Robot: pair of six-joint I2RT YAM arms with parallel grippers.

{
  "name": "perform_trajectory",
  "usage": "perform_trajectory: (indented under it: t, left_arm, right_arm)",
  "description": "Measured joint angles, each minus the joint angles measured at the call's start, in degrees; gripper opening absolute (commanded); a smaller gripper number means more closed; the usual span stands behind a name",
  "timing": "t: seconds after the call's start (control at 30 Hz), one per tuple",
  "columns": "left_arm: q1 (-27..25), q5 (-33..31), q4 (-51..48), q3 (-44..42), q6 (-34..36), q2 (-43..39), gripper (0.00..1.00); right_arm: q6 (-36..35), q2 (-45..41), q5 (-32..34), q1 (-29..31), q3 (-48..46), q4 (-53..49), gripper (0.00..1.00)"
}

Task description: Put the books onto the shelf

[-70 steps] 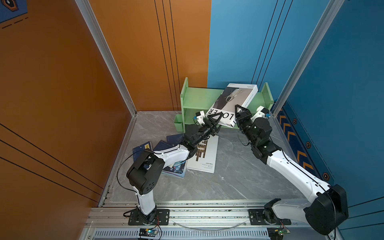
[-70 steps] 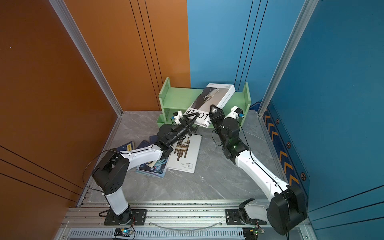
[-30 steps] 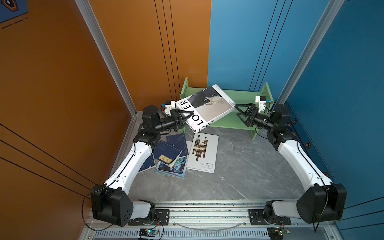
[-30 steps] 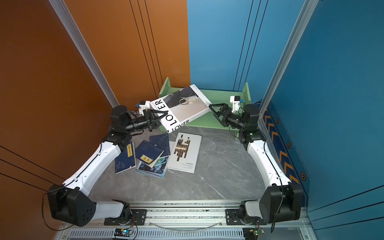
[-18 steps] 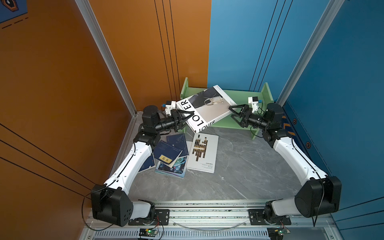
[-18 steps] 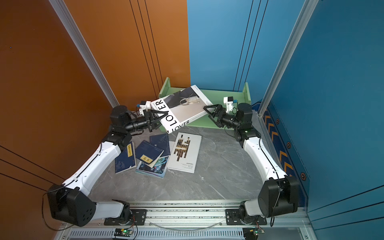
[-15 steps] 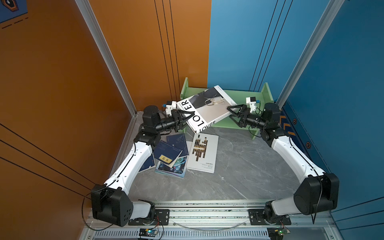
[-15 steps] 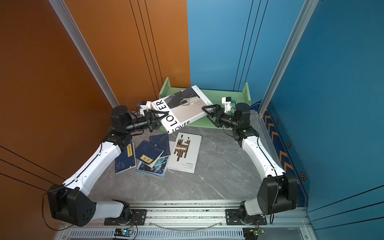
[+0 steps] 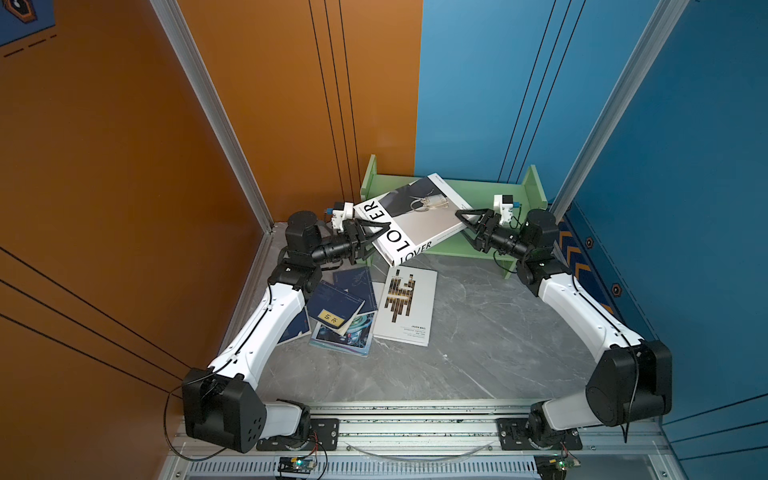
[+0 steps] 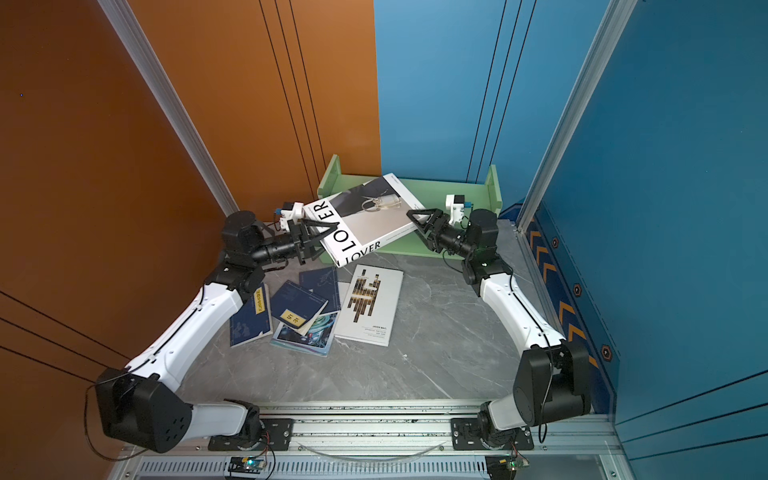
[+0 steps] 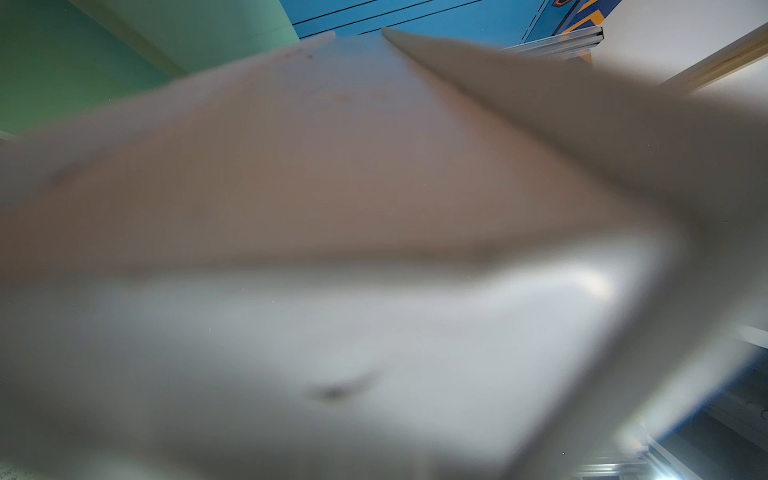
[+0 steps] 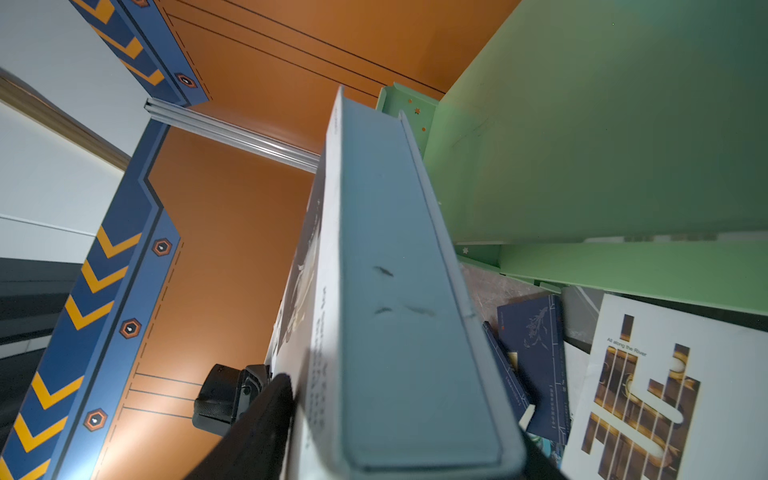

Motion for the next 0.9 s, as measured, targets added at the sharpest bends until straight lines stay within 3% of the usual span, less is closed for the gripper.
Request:
perform_trajectory:
  t: [0.23,0.43,0.6,0.63,0.9]
  left_arm:
    - [0.0,-1.53,-0.22,0.0,1.57,0.0,0.69]
    - [0.79,-3.93,-1.79,0.0,3.96,0.04,0.83]
    - [2.62,-6.38,-3.28,0.04,5.46,0.68,0.85]
    - [3.02,-6.88,-3.91,0.13,5.84,0.83,0.9]
    - [4.15,-10.38,-8.02,0.15,9.51,0.85,0.9]
  right_arm:
    - [7.1,2.62,2.54,0.37,-2.03,8.28,0.56]
    - [9.03,2.69,6.19,0.42,-3.37,11.28,0.56]
    - [10.05,2.69,10.01,0.31,-5.38,12.07,0.55]
    - [10.27,2.69,10.58,0.24,-5.66,12.26,0.55]
    - [11.47,2.69,13.81,-0.22,-6.19,13.66,0.53]
